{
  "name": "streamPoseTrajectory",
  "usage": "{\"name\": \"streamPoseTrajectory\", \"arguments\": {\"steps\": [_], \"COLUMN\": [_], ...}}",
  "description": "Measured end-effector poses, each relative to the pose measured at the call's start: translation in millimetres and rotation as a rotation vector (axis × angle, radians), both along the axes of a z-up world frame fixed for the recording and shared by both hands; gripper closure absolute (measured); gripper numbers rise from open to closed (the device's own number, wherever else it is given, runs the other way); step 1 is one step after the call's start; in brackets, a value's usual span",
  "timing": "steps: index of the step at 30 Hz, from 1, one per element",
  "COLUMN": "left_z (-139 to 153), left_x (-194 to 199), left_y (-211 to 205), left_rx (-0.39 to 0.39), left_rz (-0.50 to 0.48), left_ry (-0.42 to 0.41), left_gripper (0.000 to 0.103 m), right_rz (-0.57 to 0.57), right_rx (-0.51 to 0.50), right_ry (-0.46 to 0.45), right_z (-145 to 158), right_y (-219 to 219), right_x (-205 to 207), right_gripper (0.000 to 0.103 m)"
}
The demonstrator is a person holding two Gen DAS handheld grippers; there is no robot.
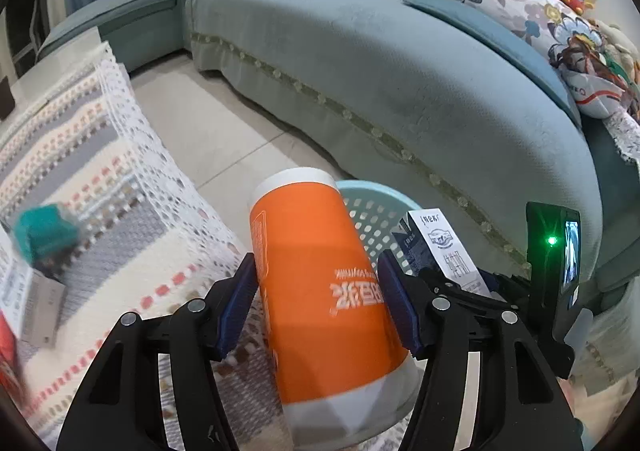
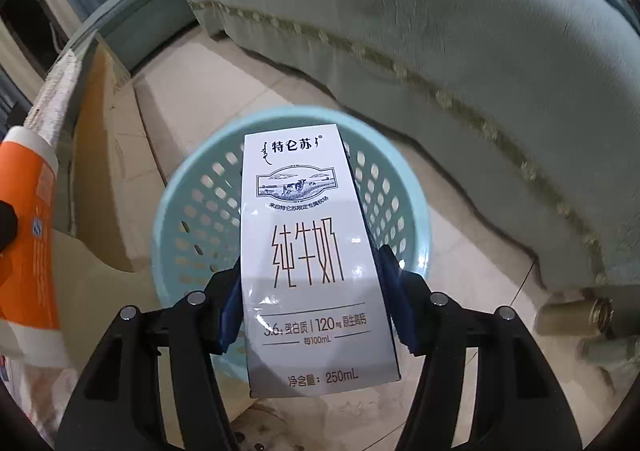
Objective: Collect trash
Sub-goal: 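Carry the carton and orange cup to the wastebasket and open both tools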
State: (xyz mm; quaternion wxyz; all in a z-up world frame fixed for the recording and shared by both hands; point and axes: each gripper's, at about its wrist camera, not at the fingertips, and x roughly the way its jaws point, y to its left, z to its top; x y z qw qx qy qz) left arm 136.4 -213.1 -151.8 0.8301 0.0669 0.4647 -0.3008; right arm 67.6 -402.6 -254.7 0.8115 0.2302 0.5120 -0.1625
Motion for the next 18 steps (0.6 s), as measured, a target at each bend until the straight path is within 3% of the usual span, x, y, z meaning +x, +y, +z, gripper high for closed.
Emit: {"name": "streamPoseTrajectory", "arguments": {"steps": [3, 18], "left_z": [-3.9, 20.6], "left_x": [4.3, -13.6], "left_y": [2.1, 40.5], "left_rx": [-0.014, -0.051], "left_rz": [0.016, 0.060], "left_ry": [0.031, 0.009], "left_gripper": [0.037, 0.034], "right_rz": [-0.014, 0.042], "right_rx": [-0.008, -0.015], "right_ry": [0.017, -0.051], "right_z": [-6.1, 25.8], "right_y": [-1.1, 15.0], "right_x": [0.5, -14.5], "right_gripper": [0.045, 0.045]}}
